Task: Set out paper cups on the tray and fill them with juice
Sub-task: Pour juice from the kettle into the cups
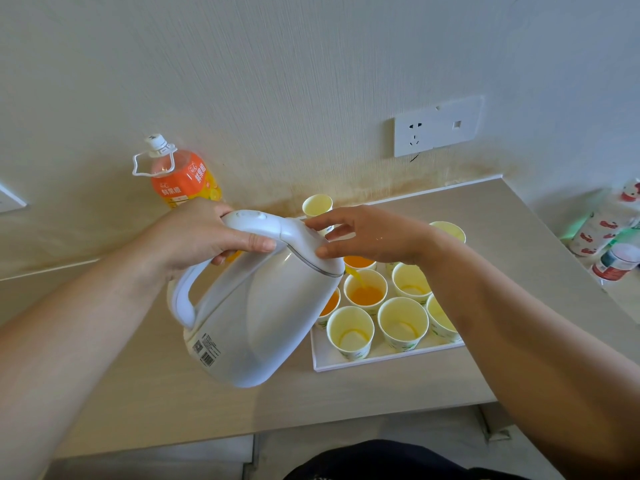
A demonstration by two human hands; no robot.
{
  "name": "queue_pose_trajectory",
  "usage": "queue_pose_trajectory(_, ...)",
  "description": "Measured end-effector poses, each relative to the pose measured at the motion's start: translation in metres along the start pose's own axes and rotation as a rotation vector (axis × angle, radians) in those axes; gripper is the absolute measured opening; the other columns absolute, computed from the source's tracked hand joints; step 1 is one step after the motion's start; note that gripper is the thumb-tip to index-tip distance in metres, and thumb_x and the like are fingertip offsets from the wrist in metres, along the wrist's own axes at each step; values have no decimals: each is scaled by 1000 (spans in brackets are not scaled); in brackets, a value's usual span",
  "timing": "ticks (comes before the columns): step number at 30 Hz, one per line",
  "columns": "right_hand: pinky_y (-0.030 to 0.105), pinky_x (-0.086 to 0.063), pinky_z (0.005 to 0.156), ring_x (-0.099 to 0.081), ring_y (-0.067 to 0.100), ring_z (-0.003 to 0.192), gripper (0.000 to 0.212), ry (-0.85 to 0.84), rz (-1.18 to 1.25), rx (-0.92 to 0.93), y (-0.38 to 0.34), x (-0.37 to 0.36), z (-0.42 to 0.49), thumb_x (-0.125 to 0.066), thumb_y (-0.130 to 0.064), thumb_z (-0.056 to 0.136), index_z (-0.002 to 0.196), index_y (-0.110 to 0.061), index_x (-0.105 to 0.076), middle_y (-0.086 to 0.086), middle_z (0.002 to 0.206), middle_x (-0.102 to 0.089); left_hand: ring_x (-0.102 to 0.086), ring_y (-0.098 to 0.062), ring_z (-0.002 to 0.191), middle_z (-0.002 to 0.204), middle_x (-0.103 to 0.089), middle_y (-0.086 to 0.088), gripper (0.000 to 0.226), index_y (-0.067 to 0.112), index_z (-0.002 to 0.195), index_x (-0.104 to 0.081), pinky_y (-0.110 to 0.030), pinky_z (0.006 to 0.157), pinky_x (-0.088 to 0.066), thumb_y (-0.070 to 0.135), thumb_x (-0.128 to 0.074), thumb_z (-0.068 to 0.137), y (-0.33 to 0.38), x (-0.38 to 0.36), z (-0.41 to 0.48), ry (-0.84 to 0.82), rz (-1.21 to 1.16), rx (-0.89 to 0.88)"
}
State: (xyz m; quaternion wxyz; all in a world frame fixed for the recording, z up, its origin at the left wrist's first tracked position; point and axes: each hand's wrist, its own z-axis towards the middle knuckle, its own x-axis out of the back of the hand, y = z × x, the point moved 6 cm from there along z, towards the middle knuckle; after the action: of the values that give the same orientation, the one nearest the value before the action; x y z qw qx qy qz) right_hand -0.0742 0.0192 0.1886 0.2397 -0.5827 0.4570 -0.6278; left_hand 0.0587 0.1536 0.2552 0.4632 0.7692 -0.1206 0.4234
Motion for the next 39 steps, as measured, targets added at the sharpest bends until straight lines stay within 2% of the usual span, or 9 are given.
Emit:
queue_pose_trajectory(3,24,-44,97,-56,4,113,52,1,11,1,0,0,0,-69,-32,85,134,-32,-52,-13,127,-58,-42,-12,43,41,-47,3,39,26,41,-57,-28,54,-34,45,-88,53,0,0,0,6,19,-5)
queue_pose_trajectory(8,25,-45,97,-57,3,112,53,1,4,7,1,-1,2,-70,-33,84,134,-32,-52,-15,127,-58,-43,-12,43,42,-48,3,42,26,44,-57,-27,54,-34,62,-76,35,-1,2,-1,3,23,-5)
queue_pose_trajectory(13,23,-46,92,-55,2,113,52,5,23,8,0,0,2,-69,-32,84,133,-33,-52,-15,127,-57,-43,-12,44,43,-48,1,45,23,44,-56,-28,55,-34,60,-81,37,1,3,0,5,38,-14)
queue_pose_trajectory(17,23,-45,94,-55,2,113,52,13,5,15,0,0,2,-69,-33,84,133,-35,-52,-15,127,-57,-42,-13,43,43,-48,0,43,20,40,-52,-28,54,-33,44,-85,53,1,4,1,31,32,-5)
queue_pose_trajectory(19,24,-45,95,-55,2,113,52,12,6,16,1,0,3,-69,-33,84,133,-34,-53,-15,127,-57,-42,-13,42,43,-48,-1,48,19,41,-51,-28,53,-34,50,-89,44,0,4,1,34,37,-2)
queue_pose_trajectory(23,25,-46,95,-56,3,113,52,0,20,15,2,-1,3,-69,-33,84,133,-33,-53,-15,126,-58,-43,-13,42,43,-49,-1,51,20,42,-52,-28,55,-35,63,-77,32,-3,4,2,33,42,2)
queue_pose_trajectory(29,24,-46,95,-56,3,113,52,0,36,10,3,-1,3,-70,-31,84,133,-32,-53,-16,124,-59,-44,-16,45,44,-49,-2,53,18,47,-52,-30,59,-35,63,-78,32,-4,4,3,30,39,-12)
queue_pose_trajectory(34,26,-46,96,-56,4,114,52,1,48,9,2,-1,3,-70,-31,84,133,-32,-53,-15,124,-59,-43,-14,44,43,-48,-1,54,17,50,-51,-28,55,-34,61,-77,32,-1,4,2,33,36,-24)
queue_pose_trajectory(39,26,-46,96,-55,4,114,52,2,43,9,1,-1,3,-70,-31,84,133,-32,-53,-14,124,-59,-43,-14,44,43,-49,-1,49,21,43,-53,-28,56,-35,63,-77,34,0,5,0,21,48,-23)
